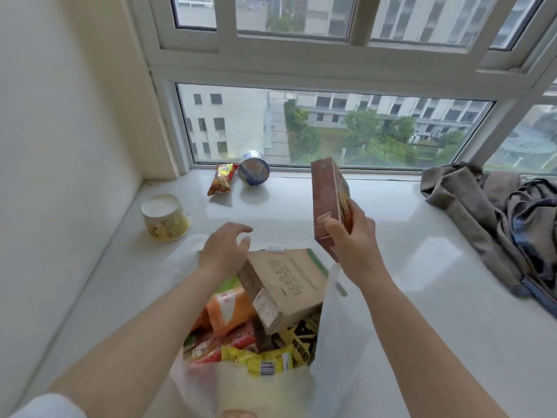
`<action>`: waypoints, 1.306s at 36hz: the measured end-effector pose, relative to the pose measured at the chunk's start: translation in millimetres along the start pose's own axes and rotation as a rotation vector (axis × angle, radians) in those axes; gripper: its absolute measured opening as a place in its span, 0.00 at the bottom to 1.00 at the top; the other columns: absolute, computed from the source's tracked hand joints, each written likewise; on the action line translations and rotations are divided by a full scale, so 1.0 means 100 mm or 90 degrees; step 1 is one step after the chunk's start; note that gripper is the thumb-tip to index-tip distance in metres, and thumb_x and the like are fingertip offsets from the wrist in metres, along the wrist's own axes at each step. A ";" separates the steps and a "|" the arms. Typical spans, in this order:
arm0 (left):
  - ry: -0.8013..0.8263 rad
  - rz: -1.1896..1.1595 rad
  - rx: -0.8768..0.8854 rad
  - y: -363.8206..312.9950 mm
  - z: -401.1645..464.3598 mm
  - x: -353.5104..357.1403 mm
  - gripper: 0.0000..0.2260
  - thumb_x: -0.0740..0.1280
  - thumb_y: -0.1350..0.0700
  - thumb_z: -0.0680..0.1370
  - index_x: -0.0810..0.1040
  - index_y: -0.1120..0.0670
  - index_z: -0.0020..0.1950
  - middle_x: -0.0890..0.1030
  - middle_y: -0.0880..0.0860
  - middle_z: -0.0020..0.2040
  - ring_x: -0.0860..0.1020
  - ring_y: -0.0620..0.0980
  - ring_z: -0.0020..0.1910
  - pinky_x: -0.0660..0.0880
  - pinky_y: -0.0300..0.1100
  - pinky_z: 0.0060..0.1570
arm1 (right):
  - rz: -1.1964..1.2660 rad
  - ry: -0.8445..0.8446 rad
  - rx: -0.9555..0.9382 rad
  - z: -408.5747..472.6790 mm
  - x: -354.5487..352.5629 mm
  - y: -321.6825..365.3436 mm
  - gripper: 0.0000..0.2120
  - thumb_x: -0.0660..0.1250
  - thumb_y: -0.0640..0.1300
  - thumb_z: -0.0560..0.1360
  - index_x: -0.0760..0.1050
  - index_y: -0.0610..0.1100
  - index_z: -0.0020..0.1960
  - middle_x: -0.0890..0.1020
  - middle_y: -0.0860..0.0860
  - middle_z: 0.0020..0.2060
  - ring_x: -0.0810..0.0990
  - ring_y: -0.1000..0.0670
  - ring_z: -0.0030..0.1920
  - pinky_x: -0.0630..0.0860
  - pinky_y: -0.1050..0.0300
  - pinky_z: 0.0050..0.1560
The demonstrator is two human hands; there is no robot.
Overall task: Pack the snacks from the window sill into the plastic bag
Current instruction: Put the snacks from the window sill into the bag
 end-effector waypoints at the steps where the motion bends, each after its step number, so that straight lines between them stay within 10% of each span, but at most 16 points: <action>1: -0.052 -0.002 -0.019 0.14 -0.09 -0.09 0.13 0.61 0.57 0.77 0.77 0.50 0.60 0.75 0.49 0.62 0.72 0.50 0.62 0.67 0.44 0.59 | -0.016 0.019 -0.019 -0.07 0.13 0.03 0.37 0.62 0.63 0.65 0.61 0.55 0.71 0.65 0.51 0.60 0.75 0.50 0.56 0.77 0.43 0.55; 6: -0.157 0.092 -0.117 0.90 -0.68 -0.20 0.16 0.64 0.62 0.73 0.76 0.56 0.60 0.74 0.56 0.58 0.71 0.57 0.58 0.70 0.49 0.55 | -0.103 0.099 -0.063 -0.44 0.76 0.07 0.38 0.59 0.65 0.66 0.53 0.58 0.73 0.62 0.55 0.62 0.70 0.51 0.58 0.74 0.48 0.57; 13: -0.044 0.237 -0.261 1.50 -1.09 0.07 0.38 0.71 0.43 0.68 0.58 0.51 0.73 0.59 0.54 0.70 0.61 0.55 0.68 0.68 0.50 0.61 | -0.039 0.142 -0.097 -0.92 1.43 0.00 0.35 0.58 0.64 0.68 0.54 0.59 0.72 0.61 0.57 0.66 0.60 0.62 0.57 0.66 0.62 0.52; 17: -0.076 0.154 -0.385 1.67 -1.21 0.09 0.52 0.74 0.40 0.66 0.42 0.49 0.76 0.51 0.57 0.73 0.56 0.59 0.71 0.66 0.51 0.64 | -0.098 0.200 -0.079 -1.07 1.67 -0.13 0.37 0.57 0.66 0.67 0.51 0.61 0.73 0.55 0.57 0.70 0.61 0.52 0.68 0.70 0.44 0.63; 22: -0.098 -0.289 -0.584 1.88 -1.17 0.05 0.16 0.67 0.56 0.74 0.75 0.64 0.58 0.78 0.65 0.57 0.77 0.63 0.55 0.75 0.51 0.54 | -0.402 0.251 -0.263 -1.12 1.76 -0.38 0.36 0.57 0.64 0.69 0.48 0.61 0.74 0.46 0.55 0.73 0.60 0.44 0.67 0.62 0.46 0.67; 28: -0.183 -0.319 -0.483 1.96 -1.15 -0.29 0.08 0.61 0.55 0.78 0.78 0.50 0.41 0.79 0.56 0.45 0.74 0.51 0.37 0.67 0.41 0.32 | -0.654 0.328 -0.308 -0.90 1.78 -0.57 0.41 0.58 0.62 0.65 0.36 0.67 0.69 0.42 0.55 0.73 0.50 0.41 0.70 0.48 0.43 0.72; 47: -0.154 -0.364 -0.090 0.93 -1.14 -0.56 0.19 0.61 0.59 0.78 0.71 0.50 0.27 0.73 0.44 0.22 0.68 0.39 0.23 0.64 0.33 0.24 | -0.721 0.456 -0.360 -0.88 1.35 -0.63 0.36 0.62 0.64 0.66 0.46 0.72 0.68 0.42 0.60 0.73 0.48 0.45 0.71 0.47 0.45 0.72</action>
Point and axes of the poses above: each hand's wrist, its own z-axis towards the middle knuckle, its own x-axis out of the palm, y = z × x, the point moved 5 cm from there along z, towards the middle knuckle
